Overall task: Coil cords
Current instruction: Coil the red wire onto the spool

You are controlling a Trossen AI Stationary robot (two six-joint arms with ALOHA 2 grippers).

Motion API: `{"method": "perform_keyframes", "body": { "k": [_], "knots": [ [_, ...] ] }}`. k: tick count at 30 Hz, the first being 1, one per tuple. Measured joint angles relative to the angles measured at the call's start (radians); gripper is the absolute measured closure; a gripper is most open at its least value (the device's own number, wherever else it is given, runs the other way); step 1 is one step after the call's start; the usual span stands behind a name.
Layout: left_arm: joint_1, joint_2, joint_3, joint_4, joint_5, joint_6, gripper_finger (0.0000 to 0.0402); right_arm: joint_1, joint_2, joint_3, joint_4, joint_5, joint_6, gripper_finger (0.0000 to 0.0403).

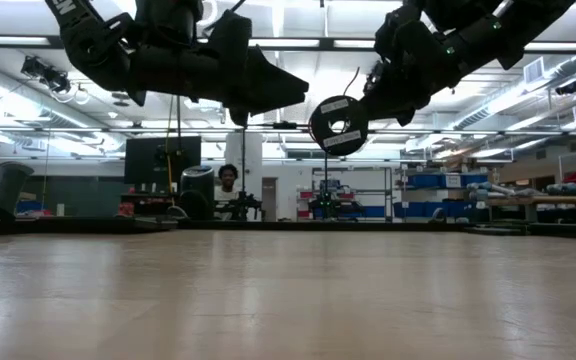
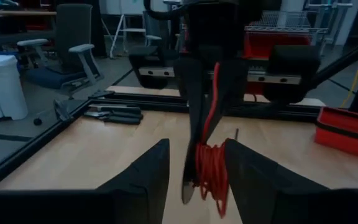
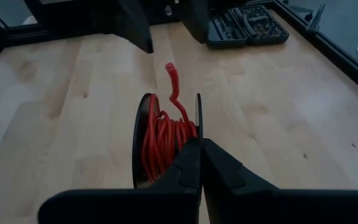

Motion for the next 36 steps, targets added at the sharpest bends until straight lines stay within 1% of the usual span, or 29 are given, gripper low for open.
{"method": "perform_keyframes", "body": {
  "k": [6, 11, 17, 26, 31, 36],
  "knots": [
    [0.000, -0.011, -0.001, -0.019, 0.039, -0.003, 0.0244, 0.000, 0.002, 0.000, 0.000, 0.001, 0.018, 0.0403],
    [0.000, -0.012, -0.001, -0.012, 0.061, -0.018, 0.0244, 0.002, 0.002, 0.000, -0.031, 0.042, 0.004, 0.0403],
    [0.000, -0.012, 0.028, -0.026, 0.171, -0.086, 0.0245, 0.003, 0.002, 0.000, -0.020, 0.059, -0.028, 0.0403],
    [0.008, -0.012, 0.084, -0.191, 0.180, -0.100, 0.0245, 0.003, 0.002, 0.000, -0.021, 0.059, -0.029, 0.0403],
    [0.006, -0.012, 0.095, -0.202, 0.180, -0.101, 0.0245, 0.002, 0.003, 0.000, -0.019, 0.037, -0.038, 0.0403],
    [0.005, -0.012, 0.096, -0.187, 0.180, -0.101, 0.0245, 0.002, 0.035, 0.000, 0.019, 0.031, -0.032, 0.0403]
  ]
}}
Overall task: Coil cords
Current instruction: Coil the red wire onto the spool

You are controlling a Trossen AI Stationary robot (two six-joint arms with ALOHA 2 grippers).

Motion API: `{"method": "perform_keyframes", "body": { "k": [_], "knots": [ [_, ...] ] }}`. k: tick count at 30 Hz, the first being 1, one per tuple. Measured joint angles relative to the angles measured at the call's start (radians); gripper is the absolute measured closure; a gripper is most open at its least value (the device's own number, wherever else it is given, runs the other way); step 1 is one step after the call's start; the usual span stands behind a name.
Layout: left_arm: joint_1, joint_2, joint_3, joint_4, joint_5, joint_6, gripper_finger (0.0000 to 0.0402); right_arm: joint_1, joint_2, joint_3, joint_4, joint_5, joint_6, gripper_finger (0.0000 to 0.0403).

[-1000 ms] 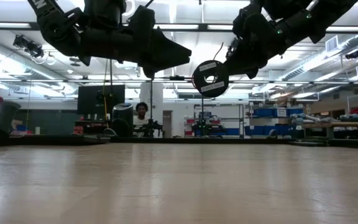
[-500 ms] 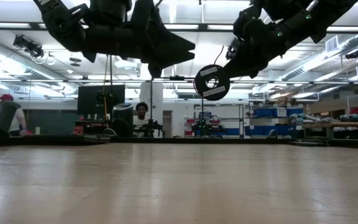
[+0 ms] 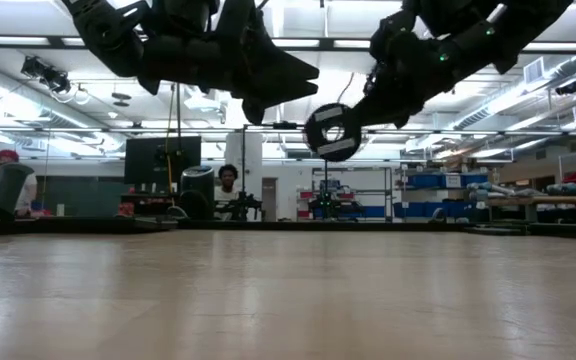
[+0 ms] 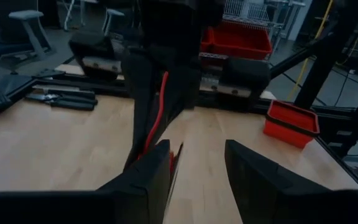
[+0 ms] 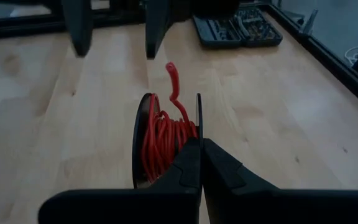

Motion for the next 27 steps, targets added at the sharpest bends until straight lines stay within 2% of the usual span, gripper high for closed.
{"method": "perform_keyframes", "body": {
  "k": [10, 18, 27],
  "knots": [
    [0.000, 0.000, 0.001, 0.015, 0.027, 0.004, 0.0245, 0.000, 0.085, 0.001, 0.113, -0.005, 0.019, 0.0403],
    [0.000, 0.001, 0.038, -0.051, 0.051, 0.000, 0.0245, -0.002, 0.112, 0.002, 0.134, -0.011, 0.039, 0.0402],
    [0.000, 0.001, 0.044, -0.092, 0.060, -0.023, 0.0245, -0.006, 0.115, 0.019, 0.130, -0.093, 0.074, 0.0402]
  ]
}}
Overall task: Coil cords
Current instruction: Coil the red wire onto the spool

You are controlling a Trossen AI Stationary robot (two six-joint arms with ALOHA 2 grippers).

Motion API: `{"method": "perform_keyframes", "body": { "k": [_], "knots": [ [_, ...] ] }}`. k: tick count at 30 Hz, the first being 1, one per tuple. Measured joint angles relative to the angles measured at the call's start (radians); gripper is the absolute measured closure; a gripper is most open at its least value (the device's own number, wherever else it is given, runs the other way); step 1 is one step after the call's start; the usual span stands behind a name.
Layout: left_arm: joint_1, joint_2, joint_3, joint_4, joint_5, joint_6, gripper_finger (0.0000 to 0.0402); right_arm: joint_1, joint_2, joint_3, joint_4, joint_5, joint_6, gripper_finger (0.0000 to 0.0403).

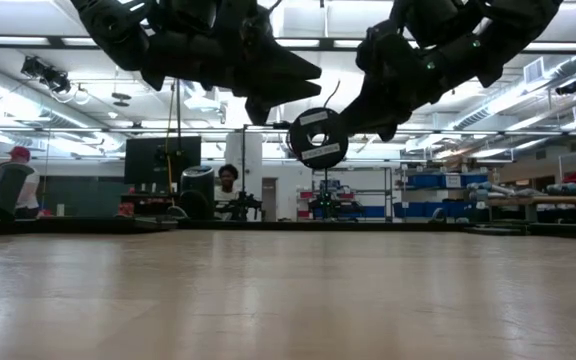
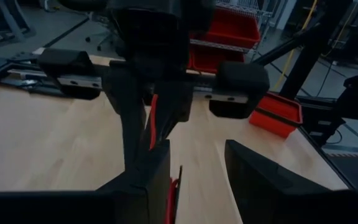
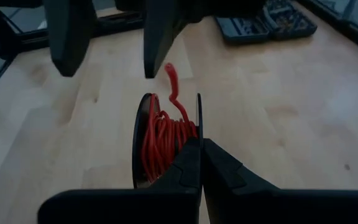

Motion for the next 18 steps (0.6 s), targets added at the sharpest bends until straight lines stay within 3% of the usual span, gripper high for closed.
{"method": "perform_keyframes", "body": {
  "k": [18],
  "knots": [
    [0.000, 0.000, 0.021, 0.001, -0.035, 0.061, 0.0245, -0.001, 0.001, 0.027, 0.010, 0.014, -0.001, 0.0402]
  ]
}}
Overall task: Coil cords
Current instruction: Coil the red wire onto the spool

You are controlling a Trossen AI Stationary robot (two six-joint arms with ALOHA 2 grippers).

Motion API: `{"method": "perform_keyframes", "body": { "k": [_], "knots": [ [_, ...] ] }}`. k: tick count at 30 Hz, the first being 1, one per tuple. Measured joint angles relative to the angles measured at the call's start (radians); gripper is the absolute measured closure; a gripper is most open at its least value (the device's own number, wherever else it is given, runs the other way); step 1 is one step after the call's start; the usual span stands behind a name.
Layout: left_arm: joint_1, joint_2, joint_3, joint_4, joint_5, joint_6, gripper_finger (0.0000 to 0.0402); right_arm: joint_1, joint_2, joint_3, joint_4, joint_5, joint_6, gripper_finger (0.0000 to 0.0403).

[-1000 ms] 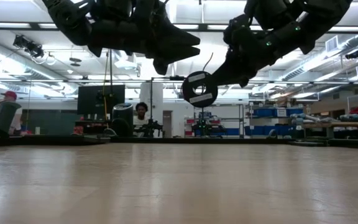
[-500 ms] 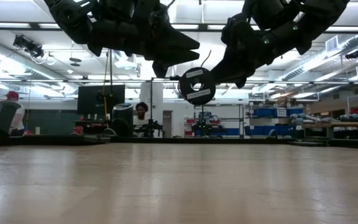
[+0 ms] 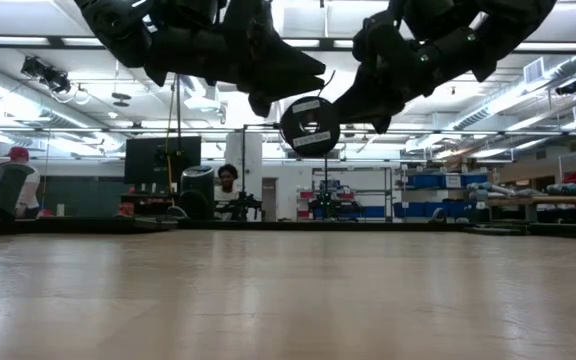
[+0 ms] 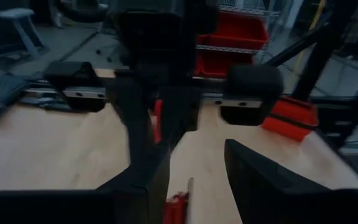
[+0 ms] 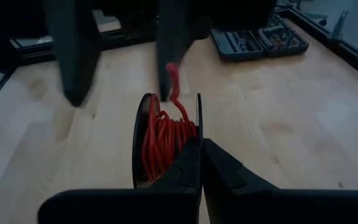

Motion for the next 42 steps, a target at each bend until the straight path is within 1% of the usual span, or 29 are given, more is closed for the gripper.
{"method": "perform_keyframes", "body": {
  "k": [7, 11, 14, 21, 28, 33, 38, 42],
  "knots": [
    [0.000, 0.000, 0.000, -0.010, -0.063, 0.067, 0.0245, 0.017, 0.000, 0.017, -0.009, 0.001, -0.010, 0.0402],
    [0.000, 0.000, 0.000, -0.029, -0.104, 0.071, 0.0245, 0.024, 0.000, 0.019, -0.014, 0.007, -0.014, 0.0402],
    [0.000, -0.002, 0.000, -0.065, -0.108, 0.085, 0.0245, 0.026, 0.000, 0.020, -0.064, 0.056, -0.019, 0.0402],
    [0.000, -0.018, 0.000, -0.143, -0.107, 0.086, 0.0245, 0.025, 0.000, 0.020, -0.077, 0.084, -0.035, 0.0402],
    [0.002, -0.019, 0.000, -0.082, -0.112, 0.063, 0.0245, 0.025, 0.000, 0.020, -0.052, 0.081, -0.043, 0.0402],
    [0.002, -0.019, 0.000, -0.071, -0.162, 0.063, 0.0245, 0.030, 0.000, 0.020, -0.012, 0.081, -0.043, 0.0402],
    [0.002, -0.019, 0.000, -0.022, -0.177, 0.066, 0.0245, 0.039, 0.000, 0.020, 0.019, 0.078, -0.054, 0.0402],
    [0.002, -0.019, 0.000, -0.022, -0.198, 0.086, 0.0248, 0.040, 0.000, 0.020, 0.045, 0.081, -0.054, 0.0402]
  ]
}}
